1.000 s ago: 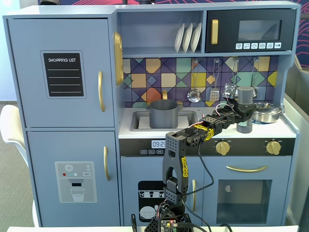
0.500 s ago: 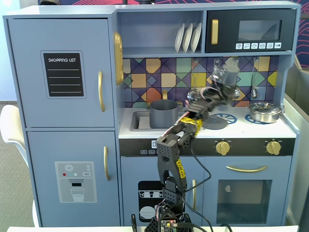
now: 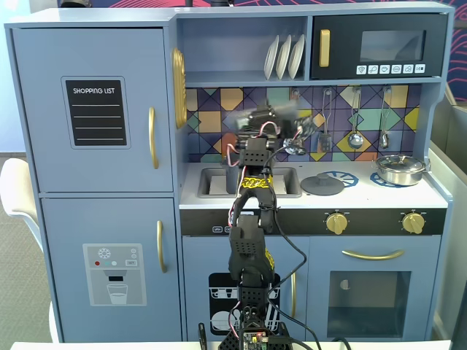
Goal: Put salt in the gray recipient
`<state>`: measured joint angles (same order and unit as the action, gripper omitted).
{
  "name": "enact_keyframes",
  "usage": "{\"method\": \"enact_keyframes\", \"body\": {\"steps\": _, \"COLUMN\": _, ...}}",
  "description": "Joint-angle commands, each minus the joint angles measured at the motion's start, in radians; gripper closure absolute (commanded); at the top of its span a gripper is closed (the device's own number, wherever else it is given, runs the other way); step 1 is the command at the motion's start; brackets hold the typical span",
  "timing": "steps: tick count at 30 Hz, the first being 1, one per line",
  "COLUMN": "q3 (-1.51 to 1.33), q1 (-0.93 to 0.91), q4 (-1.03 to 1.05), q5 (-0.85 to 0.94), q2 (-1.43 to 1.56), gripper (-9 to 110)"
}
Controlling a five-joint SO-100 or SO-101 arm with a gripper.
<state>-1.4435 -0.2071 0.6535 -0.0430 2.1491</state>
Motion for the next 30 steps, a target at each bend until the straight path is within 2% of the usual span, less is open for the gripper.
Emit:
{"method": "enact_keyframes", "body": {"steps": 1, "q3": 0.063, "q1": 0.138, "q4": -0.009, "q5": -0.264, "q2": 0.044, "gripper": 101}}
{"method": "enact_keyframes", "body": {"steps": 8, "q3": 0.114, "q1": 0.279, "q4": -0.012, "q5": -0.548, "q2": -0.029, "gripper": 101}}
{"method": "enact_keyframes", "body": {"steps": 16, "q3": 0.15, "q1": 0.268, "q4": -0.075, "q5": -0.913, "q2": -0.147, "gripper": 101}}
{"method": "enact_keyframes", "body": {"steps": 24, "q3": 0.258, "q1": 0.25, "q4": -0.072, "q5": -1.035, "q2": -0.224, "gripper": 101}}
{"method": "enact_keyframes", "body": {"steps": 30, "q3": 0.21, "q1": 0.19, "q4": 0.097, "q5": -1.092, "q2": -0.213, "gripper": 101}}
